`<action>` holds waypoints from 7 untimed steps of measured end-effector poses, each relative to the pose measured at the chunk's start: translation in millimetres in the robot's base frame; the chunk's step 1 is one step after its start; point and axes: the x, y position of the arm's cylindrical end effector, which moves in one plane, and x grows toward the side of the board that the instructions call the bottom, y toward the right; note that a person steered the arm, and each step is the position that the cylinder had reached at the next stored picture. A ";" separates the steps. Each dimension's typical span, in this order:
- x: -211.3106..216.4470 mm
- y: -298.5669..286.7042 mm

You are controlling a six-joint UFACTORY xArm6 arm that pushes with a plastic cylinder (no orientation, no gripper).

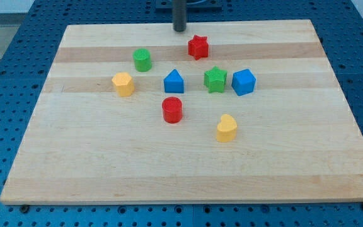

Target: Keep red star in between green star and blue triangle

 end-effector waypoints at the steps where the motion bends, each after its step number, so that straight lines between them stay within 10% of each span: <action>1: 2.8 72.1; 7: 80.3 69.9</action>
